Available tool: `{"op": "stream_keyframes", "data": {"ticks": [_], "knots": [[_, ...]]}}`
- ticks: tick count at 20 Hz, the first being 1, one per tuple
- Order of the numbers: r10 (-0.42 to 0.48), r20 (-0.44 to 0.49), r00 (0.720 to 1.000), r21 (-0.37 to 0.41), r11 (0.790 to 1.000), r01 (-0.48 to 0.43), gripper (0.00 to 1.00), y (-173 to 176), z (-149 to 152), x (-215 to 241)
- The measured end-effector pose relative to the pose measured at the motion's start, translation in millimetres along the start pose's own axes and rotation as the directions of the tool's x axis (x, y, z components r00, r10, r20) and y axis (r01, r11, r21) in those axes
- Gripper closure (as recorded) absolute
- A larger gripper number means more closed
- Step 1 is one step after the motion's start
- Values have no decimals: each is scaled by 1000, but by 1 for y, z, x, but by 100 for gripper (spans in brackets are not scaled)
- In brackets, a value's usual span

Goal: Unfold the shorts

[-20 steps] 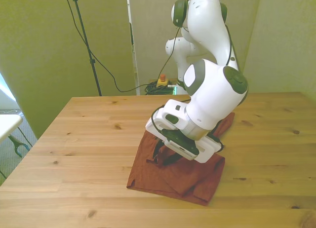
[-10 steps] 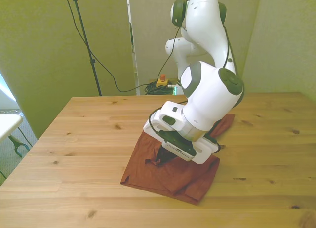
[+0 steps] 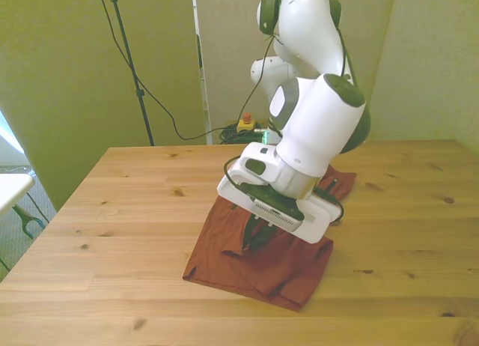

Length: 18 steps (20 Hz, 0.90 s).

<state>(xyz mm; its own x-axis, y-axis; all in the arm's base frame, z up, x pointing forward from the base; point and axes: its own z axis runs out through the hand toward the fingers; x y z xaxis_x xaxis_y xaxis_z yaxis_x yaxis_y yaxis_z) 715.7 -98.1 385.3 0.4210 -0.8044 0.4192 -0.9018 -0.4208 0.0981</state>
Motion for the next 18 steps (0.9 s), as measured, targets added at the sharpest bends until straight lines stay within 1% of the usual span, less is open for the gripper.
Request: {"op": "stream_keyframes", "data": {"ticks": [3,5,8,11,14,18], "knots": [[-7,-15,1000,86,996,8,100,-11,-31,-5],[-21,-28,999,146,989,24,100,-20,-54,-13],[-45,-43,998,203,978,52,100,-35,-84,-29],[-65,-62,996,263,961,79,100,-52,-109,-45],[-76,-70,995,329,940,95,100,-72,-126,-65],[-87,-10,996,392,916,84,100,-97,-132,-90]]}}
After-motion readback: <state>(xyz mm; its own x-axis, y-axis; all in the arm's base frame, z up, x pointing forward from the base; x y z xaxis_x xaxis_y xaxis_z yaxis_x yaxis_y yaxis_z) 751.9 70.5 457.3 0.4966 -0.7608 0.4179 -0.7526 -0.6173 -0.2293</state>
